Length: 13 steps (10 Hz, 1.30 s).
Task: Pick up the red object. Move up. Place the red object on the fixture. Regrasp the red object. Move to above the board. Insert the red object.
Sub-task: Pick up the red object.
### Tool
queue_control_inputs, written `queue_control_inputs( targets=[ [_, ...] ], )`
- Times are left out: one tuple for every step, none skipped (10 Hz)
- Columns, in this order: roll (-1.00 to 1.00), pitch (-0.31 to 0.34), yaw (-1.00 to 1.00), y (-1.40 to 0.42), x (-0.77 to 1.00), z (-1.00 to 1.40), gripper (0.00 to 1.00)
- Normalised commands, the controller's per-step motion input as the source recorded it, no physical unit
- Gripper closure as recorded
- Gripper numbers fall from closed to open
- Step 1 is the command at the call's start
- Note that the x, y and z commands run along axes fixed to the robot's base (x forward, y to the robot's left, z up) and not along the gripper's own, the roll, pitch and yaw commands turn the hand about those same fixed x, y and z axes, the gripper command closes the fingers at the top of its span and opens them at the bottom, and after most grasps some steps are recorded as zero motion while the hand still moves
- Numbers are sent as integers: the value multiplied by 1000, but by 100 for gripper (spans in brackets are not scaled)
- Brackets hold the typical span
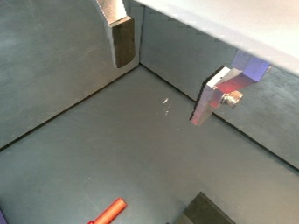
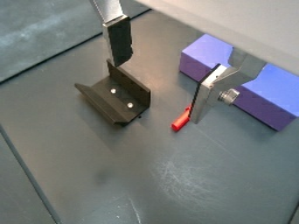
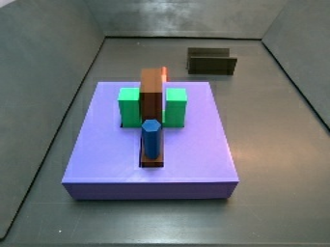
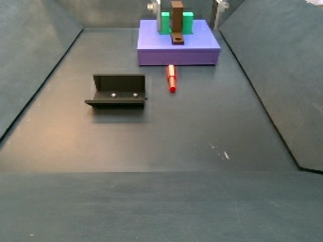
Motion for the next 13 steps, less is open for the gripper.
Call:
queue_control_inputs(
  targets=[
    [0,0,0,-171,214,-143,0],
    [100,-59,211,-711,351,-351,0],
    [36,-59,246,-740,389,-426,0],
    [27,-66,191,-800,377,-503,0],
    [26,-39,143,-849,354,-583,0],
    [23,-31,114,-926,223,-654,0],
    [1,-69,123,-883,9,-811,0],
    [0,-114,23,-771,-63,-966,0],
    [0,-134,0,-686,-117,-880,0],
    [-10,-159,0,-477,-74,-823,0],
    [-47,-177,0,-254,0,-557,0],
    [-34,-191,0,-137,0,-457,0],
    [0,-199,0,-137,-17,-446,0]
  ],
)
